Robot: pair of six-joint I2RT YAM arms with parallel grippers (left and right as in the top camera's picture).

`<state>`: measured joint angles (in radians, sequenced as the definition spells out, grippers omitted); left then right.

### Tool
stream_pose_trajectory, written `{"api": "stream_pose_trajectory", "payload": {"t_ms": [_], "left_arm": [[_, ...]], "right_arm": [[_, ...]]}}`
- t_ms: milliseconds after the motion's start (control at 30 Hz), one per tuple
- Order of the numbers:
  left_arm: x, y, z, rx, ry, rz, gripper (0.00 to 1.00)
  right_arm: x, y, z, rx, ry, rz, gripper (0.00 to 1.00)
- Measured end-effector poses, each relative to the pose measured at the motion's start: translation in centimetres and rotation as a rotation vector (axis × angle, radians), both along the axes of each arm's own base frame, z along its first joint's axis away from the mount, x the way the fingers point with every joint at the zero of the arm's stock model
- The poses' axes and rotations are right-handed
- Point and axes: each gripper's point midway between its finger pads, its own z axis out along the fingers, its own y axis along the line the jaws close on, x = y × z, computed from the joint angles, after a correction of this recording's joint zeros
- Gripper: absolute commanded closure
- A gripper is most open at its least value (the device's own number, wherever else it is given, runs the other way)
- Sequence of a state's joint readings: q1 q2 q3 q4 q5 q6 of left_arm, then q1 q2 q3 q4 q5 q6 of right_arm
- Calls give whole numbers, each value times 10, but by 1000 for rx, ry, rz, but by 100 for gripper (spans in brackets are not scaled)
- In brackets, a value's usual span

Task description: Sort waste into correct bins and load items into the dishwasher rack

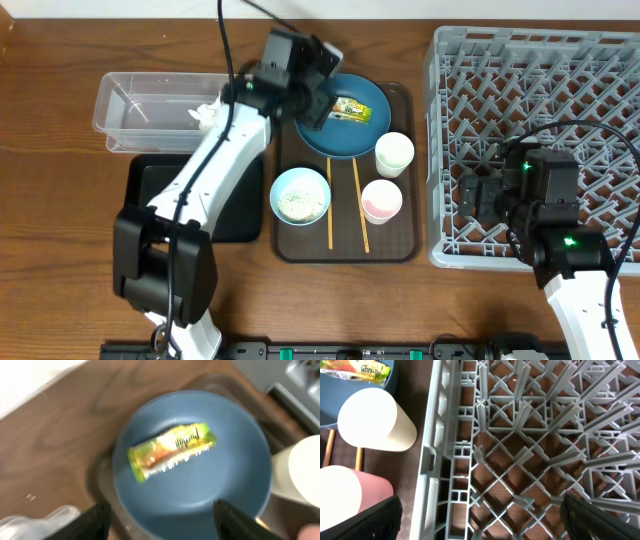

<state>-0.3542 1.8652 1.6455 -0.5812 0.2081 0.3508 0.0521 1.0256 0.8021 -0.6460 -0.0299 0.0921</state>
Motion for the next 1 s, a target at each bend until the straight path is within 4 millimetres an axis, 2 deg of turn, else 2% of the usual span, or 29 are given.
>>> {"api": "stream_pose_trajectory", "payload": {"t_ms": [167, 233, 300, 333, 400, 600, 667, 800, 1000], "left_arm": [[16, -6, 78, -6, -116, -39, 27], [22, -9, 91, -7, -139, -49, 28], [28, -11, 88, 3, -130, -58, 28], [29, -12, 78, 17, -109, -68, 28], [31, -14, 45, 59, -39, -96, 28], [15, -22, -77, 203, 219, -229, 27], [10, -27, -102, 235, 261, -265, 25], [6, -36, -131, 300, 277, -316, 23], [14, -48, -135, 335, 217, -335, 17]], "right_arm": [[1, 0, 1, 1, -5, 0, 1], [1, 0, 1, 1, -6, -1, 1], [1, 0, 1, 2, -6, -2, 1], [1, 0, 1, 2, -6, -2, 1], [1, 0, 1, 2, -7, -2, 1], [1, 0, 1, 2, -7, -2, 1], [1, 0, 1, 2, -7, -2, 1], [1, 0, 1, 2, -7, -2, 1], [1, 0, 1, 2, -6, -2, 1]]}}
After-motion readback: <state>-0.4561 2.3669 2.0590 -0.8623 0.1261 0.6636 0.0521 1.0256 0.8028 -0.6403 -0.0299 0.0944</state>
